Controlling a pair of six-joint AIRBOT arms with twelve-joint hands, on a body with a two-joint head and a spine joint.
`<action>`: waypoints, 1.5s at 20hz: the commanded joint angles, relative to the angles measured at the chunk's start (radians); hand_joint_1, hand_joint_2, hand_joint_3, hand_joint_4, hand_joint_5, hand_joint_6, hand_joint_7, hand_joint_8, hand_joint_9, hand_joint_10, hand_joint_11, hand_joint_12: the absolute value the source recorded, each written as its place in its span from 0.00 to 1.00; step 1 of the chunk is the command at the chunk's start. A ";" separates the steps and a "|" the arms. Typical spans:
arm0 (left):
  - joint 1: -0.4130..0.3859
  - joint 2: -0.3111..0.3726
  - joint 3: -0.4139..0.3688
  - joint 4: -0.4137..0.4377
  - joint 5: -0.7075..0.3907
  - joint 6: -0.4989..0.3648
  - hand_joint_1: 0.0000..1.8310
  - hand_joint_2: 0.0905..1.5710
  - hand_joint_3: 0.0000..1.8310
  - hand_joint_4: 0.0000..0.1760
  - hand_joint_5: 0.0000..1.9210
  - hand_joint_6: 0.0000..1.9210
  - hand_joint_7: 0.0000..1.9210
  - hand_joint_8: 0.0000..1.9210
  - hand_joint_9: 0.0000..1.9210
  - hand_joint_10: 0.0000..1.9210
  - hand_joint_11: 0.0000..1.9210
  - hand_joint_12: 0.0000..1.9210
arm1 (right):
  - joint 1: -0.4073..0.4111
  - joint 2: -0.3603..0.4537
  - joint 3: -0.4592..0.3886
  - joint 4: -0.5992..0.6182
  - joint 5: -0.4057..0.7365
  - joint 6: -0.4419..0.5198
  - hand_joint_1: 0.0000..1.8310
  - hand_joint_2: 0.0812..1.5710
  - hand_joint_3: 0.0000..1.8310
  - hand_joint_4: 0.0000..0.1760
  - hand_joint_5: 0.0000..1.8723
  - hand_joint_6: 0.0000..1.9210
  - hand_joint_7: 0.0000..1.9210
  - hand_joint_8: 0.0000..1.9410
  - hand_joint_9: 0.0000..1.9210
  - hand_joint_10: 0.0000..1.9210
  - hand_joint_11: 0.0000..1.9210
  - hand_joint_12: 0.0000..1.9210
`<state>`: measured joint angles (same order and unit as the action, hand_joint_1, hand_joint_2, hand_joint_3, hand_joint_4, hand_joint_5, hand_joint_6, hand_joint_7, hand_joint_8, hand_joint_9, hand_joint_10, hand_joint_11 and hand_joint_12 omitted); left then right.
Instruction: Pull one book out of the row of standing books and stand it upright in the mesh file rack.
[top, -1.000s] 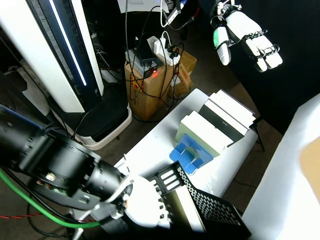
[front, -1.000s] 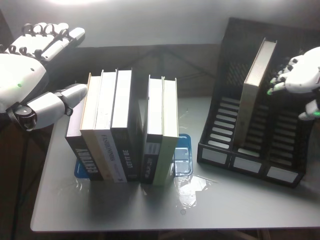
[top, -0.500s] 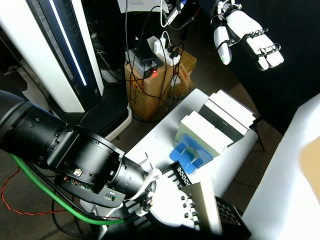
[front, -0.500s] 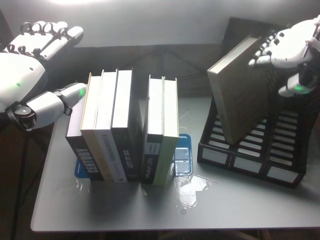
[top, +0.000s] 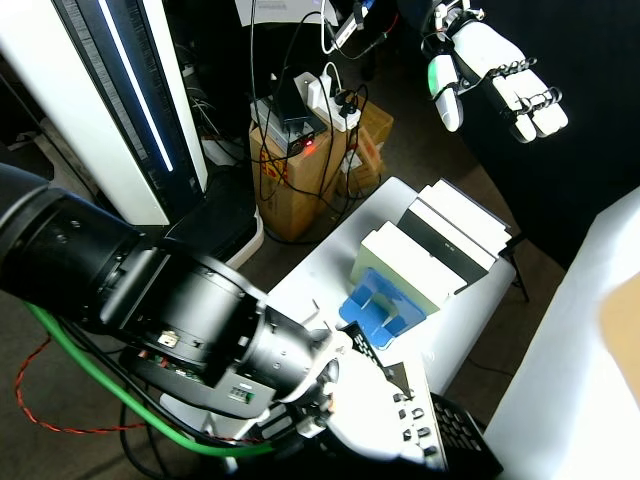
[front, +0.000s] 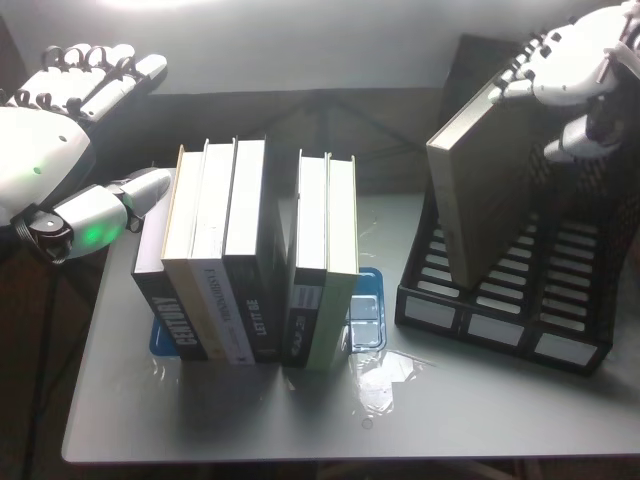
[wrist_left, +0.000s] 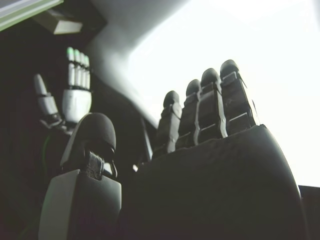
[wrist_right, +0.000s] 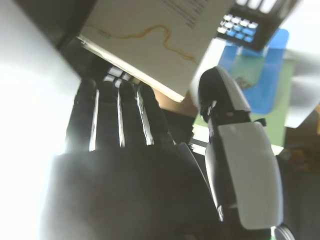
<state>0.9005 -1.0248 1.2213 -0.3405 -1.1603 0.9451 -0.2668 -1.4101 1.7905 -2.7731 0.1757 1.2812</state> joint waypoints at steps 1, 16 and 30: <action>-0.007 0.005 0.007 -0.001 -0.129 -0.003 0.10 0.87 0.00 0.56 0.01 0.00 0.00 0.00 0.00 0.00 0.00 0.00 | 0.014 0.010 -0.018 0.000 -0.086 -0.002 0.29 0.87 0.01 0.00 0.00 0.00 0.00 0.00 0.00 0.00 0.00 0.00; 0.021 0.024 -0.042 -0.016 -0.148 -0.003 0.10 0.87 0.00 0.38 0.01 0.00 0.00 0.00 0.00 0.00 0.00 0.00 | -0.037 0.354 -0.565 -0.026 -0.345 0.003 0.15 0.85 0.00 0.00 0.00 0.00 0.00 0.00 0.00 0.00 0.00 0.00; 0.051 0.038 -0.103 0.034 -0.229 -0.027 0.10 0.86 0.00 0.73 0.00 0.00 0.00 0.00 0.00 0.00 0.00 0.09 | -0.544 0.535 -0.712 -0.239 -1.198 1.043 0.04 0.86 0.00 0.04 0.00 0.00 0.00 0.00 0.00 0.00 0.00 0.00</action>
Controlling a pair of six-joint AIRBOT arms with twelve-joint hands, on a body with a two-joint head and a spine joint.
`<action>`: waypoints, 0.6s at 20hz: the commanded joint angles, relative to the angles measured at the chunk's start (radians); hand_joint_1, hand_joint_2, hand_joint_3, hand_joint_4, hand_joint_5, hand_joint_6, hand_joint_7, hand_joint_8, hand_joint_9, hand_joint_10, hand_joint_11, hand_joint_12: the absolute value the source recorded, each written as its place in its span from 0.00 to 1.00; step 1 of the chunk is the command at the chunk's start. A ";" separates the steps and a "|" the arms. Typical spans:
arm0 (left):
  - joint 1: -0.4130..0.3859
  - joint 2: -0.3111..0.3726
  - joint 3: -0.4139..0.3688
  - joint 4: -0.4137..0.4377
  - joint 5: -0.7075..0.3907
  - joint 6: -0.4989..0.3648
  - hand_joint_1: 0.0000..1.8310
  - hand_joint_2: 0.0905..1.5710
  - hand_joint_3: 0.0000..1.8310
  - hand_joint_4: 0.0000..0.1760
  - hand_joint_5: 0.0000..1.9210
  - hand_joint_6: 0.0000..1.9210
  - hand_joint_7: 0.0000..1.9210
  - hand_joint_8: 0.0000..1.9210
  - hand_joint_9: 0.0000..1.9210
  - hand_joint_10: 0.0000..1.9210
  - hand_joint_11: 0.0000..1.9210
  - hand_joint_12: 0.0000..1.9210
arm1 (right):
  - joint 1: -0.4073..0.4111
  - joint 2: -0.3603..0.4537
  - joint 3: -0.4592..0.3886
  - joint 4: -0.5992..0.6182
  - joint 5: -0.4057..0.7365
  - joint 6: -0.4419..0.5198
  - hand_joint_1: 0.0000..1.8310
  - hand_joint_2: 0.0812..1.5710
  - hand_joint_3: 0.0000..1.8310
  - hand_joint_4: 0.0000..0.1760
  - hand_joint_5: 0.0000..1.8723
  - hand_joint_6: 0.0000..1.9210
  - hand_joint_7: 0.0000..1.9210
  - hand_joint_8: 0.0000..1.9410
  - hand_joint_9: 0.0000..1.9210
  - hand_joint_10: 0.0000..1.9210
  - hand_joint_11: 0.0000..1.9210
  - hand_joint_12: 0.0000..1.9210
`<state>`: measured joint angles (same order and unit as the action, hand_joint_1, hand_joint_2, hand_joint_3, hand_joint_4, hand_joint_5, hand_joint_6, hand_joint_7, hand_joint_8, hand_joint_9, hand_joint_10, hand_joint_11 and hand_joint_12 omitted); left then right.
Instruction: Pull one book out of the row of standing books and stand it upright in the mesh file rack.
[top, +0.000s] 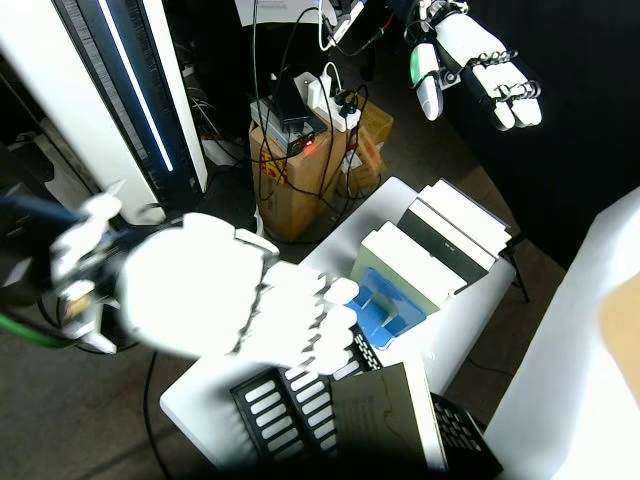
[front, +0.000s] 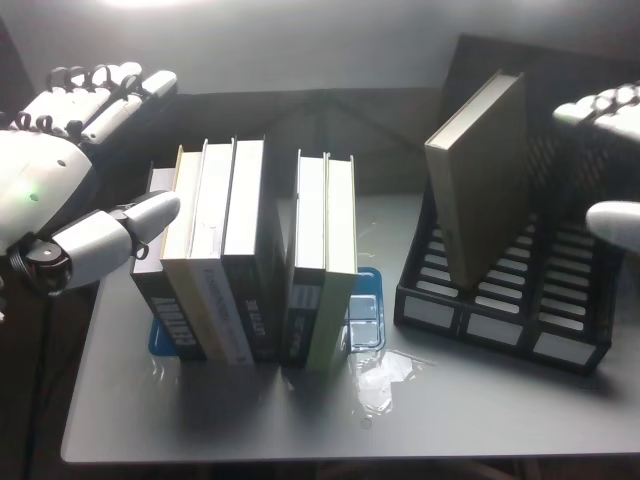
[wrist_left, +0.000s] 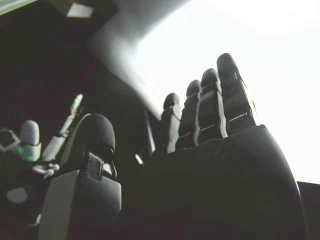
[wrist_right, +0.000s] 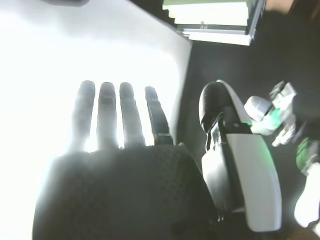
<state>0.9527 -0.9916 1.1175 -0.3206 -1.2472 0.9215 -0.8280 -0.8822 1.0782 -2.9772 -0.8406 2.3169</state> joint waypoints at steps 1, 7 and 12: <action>0.001 0.005 -0.004 0.020 -0.153 -0.005 0.10 0.86 0.00 0.73 0.00 0.00 0.00 0.00 0.00 0.00 0.00 0.09 | -0.007 0.007 -0.003 -0.035 -0.229 0.039 0.04 0.86 0.00 0.04 0.00 0.00 0.00 0.00 0.00 0.00 0.00 0.00; 0.019 0.018 -0.034 0.058 -0.228 -0.010 0.16 0.86 0.00 0.53 0.02 0.01 0.01 0.00 0.05 0.01 0.00 0.32 | -0.107 0.022 -0.042 -0.035 -0.458 0.140 0.13 0.83 0.00 0.23 0.03 0.02 0.04 0.01 0.09 0.06 0.00 0.32; 0.040 0.038 -0.054 0.061 -0.278 -0.005 0.23 0.89 0.00 0.21 0.08 0.30 0.09 0.39 0.06 0.59 0.00 0.84 | -0.130 0.029 -0.061 -0.035 -0.514 0.140 0.11 0.87 0.00 0.09 0.00 0.82 0.00 0.70 0.00 0.80 0.00 0.98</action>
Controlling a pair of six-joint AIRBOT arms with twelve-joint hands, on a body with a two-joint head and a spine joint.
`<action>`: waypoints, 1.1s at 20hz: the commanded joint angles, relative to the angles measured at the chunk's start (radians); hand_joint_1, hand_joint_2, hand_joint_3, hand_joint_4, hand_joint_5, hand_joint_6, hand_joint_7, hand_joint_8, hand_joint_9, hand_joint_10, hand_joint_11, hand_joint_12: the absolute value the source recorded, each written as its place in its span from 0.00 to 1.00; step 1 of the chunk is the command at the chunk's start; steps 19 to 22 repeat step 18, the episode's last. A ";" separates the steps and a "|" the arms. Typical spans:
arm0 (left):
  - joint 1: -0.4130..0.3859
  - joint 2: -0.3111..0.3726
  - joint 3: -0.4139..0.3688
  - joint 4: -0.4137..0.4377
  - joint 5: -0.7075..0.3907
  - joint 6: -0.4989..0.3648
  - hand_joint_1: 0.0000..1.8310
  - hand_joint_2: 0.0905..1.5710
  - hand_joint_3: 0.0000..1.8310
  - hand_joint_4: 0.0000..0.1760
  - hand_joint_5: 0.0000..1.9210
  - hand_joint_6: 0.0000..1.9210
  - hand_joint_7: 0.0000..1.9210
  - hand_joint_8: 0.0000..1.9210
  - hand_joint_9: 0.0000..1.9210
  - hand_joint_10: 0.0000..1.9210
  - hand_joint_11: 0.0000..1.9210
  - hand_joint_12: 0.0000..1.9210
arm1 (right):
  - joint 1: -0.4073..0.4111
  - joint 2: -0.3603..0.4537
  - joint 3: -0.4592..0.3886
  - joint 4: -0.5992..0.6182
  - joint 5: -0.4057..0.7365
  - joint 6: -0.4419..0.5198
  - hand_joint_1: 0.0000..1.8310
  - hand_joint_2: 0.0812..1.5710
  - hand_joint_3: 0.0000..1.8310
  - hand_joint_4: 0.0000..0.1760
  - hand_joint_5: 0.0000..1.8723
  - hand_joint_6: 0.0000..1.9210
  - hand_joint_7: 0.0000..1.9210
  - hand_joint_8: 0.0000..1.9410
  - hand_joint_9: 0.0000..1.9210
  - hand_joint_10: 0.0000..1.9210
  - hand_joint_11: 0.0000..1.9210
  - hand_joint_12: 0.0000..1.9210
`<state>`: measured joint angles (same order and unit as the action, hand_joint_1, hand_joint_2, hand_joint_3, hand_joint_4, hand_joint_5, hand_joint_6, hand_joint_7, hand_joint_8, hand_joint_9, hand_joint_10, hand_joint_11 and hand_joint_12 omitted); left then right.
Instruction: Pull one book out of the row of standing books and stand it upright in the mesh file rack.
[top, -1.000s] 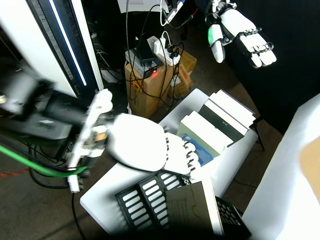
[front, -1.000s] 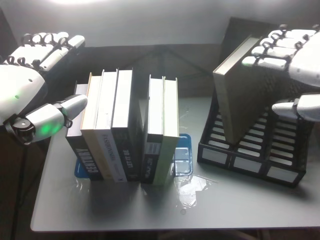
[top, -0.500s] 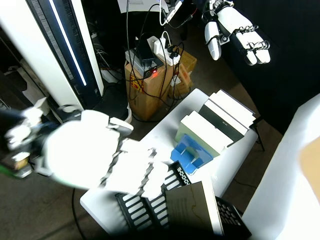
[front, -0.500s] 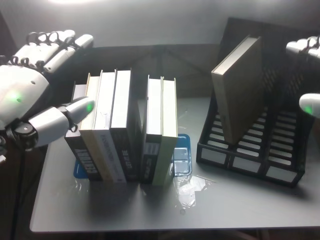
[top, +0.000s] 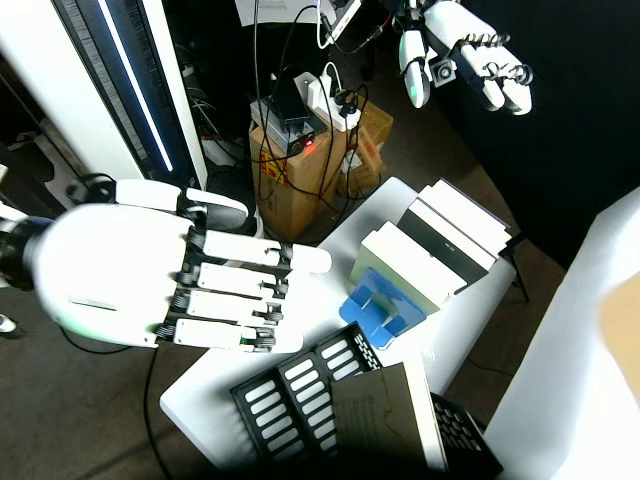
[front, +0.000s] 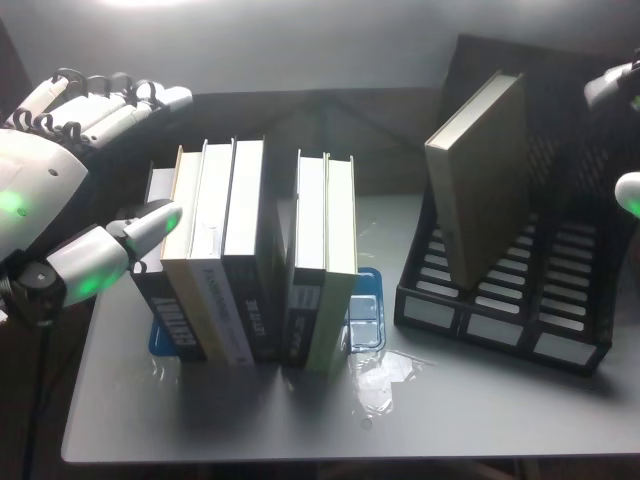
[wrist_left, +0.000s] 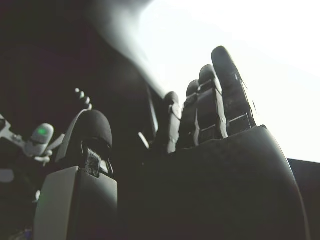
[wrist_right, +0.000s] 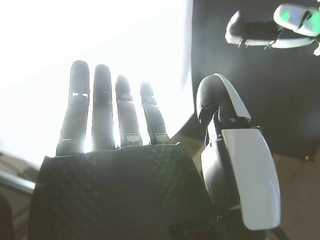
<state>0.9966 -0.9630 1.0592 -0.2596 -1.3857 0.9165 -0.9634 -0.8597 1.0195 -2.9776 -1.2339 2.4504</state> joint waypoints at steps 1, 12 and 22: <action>-0.003 0.011 0.003 0.001 -0.142 0.002 0.24 0.88 0.00 0.12 0.01 0.44 0.05 0.47 0.03 0.62 0.00 0.83 | 0.000 0.006 -0.003 -0.034 -0.126 0.011 0.13 0.86 0.00 0.07 0.00 0.69 0.00 0.57 0.00 0.78 0.00 1.00; 0.026 0.022 -0.017 0.009 -0.182 0.011 0.21 0.90 0.00 0.31 0.09 0.02 0.09 0.01 0.00 0.38 0.00 0.73 | -0.041 0.005 -0.030 -0.034 -0.191 0.027 0.11 0.88 0.00 0.22 0.00 0.10 0.04 0.02 0.00 0.33 0.00 0.55; 0.028 0.038 -0.028 0.014 -0.187 0.019 0.21 0.89 0.00 0.25 0.10 0.00 0.09 0.00 0.02 0.26 0.00 0.64 | -0.047 0.027 -0.031 -0.034 -0.189 0.028 0.08 0.87 0.00 0.22 0.00 0.00 0.01 0.00 0.00 0.20 0.00 0.39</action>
